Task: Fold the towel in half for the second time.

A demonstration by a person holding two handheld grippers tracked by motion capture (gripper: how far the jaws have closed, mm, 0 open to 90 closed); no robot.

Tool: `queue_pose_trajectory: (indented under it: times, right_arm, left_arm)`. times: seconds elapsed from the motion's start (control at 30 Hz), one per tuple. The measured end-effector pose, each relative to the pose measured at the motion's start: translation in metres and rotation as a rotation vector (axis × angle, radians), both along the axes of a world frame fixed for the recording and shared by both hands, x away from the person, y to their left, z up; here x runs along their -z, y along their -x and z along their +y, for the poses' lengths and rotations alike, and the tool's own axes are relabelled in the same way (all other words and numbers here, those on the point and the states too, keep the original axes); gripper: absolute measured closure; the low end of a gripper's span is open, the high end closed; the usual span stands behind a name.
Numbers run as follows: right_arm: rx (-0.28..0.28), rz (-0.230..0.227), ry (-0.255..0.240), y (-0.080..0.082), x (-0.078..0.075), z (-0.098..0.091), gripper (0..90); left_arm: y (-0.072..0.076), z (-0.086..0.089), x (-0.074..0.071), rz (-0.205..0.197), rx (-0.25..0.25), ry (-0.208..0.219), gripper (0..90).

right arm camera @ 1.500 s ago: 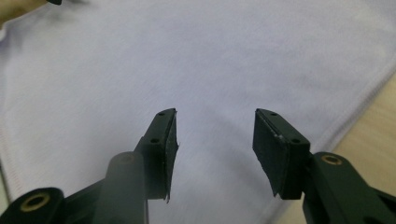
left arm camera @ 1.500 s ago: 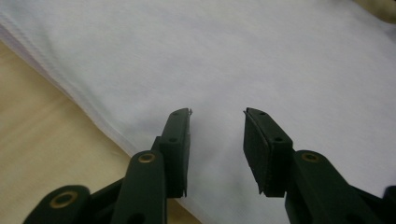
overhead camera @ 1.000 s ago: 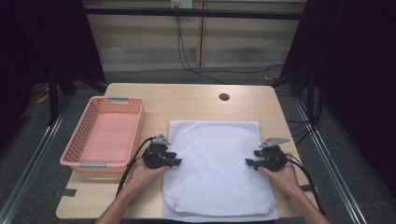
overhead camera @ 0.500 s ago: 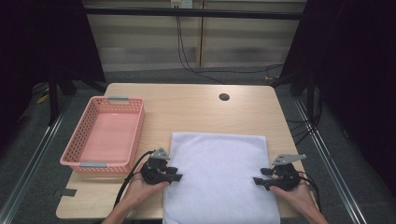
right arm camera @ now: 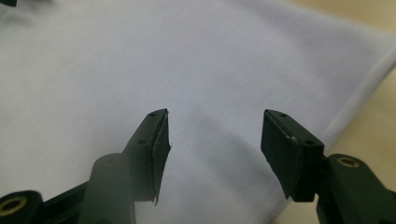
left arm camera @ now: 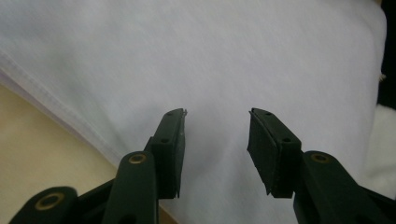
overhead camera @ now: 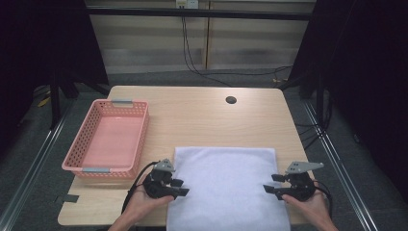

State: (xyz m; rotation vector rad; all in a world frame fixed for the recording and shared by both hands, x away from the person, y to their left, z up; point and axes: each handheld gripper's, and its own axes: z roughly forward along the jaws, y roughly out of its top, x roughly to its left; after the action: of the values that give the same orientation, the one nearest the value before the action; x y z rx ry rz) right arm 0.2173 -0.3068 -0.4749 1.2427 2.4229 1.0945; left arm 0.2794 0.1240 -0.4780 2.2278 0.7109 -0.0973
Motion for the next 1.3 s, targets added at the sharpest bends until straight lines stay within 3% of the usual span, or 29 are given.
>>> queue_pose_trajectory:
  times: [0.03, 0.13, 0.2, 0.3, 0.33, 0.4, 0.47, 0.6, 0.67, 0.8, 0.9, 1.13, 1.3]
  right_arm:
    - [0.018, -0.025, -0.012, -0.006, -0.003, -0.004, 42.1]
    - [0.054, -0.029, -0.017, -0.024, -0.006, -0.013, 41.9]
    - [0.068, -0.038, 0.027, -0.038, -0.007, -0.014, 42.0]
    - [0.086, -0.056, 0.031, -0.059, -0.012, -0.015, 43.6]
    - [0.091, -0.072, 0.036, -0.067, -0.014, -0.016, 44.5]
    - [0.101, -0.092, 0.058, -0.084, -0.018, -0.017, 45.4]
    - [0.107, -0.087, 0.048, -0.098, -0.015, -0.019, 45.5]
    - [0.119, -0.042, 0.060, -0.117, 0.003, -0.024, 44.7]
    - [0.111, -0.017, 0.066, -0.122, 0.012, -0.026, 44.2]
    - [0.112, -0.003, 0.094, -0.124, 0.023, -0.027, 44.6]
    - [0.102, -0.003, 0.082, -0.123, 0.025, -0.025, 53.3]
    - [0.079, 0.017, 0.056, -0.121, 0.024, -0.022, 77.5]
    - [0.080, 0.029, 0.045, -0.121, 0.024, -0.021, 83.2]
  left_arm:
    - [-0.004, -0.001, -0.002, -0.016, -0.008, 0.006, 56.1]
    - [-0.027, -0.004, -0.005, -0.062, -0.039, 0.004, 56.1]
    - [-0.046, -0.006, -0.004, -0.068, -0.073, 0.000, 56.7]
    - [-0.068, -0.007, -0.004, -0.067, -0.107, 0.024, 57.0]
    - [-0.075, -0.009, -0.004, -0.078, -0.121, 0.007, 57.0]
    - [-0.083, -0.009, -0.003, -0.081, -0.134, 0.020, 56.6]
    - [-0.088, -0.007, -0.001, -0.090, -0.153, 0.028, 55.6]
    - [-0.089, 0.004, 0.005, -0.085, -0.165, 0.046, 50.1]
    - [-0.089, 0.007, 0.008, -0.091, -0.175, 0.011, 47.5]
    - [-0.092, 0.010, 0.012, -0.099, -0.188, 0.007, 43.1]
    - [-0.094, 0.011, 0.017, -0.103, -0.210, 0.034, 41.2]
    - [-0.096, 0.011, 0.022, -0.098, -0.208, 0.013, 39.9]
    - [-0.103, 0.013, 0.027, -0.089, -0.218, 0.013, 39.3]
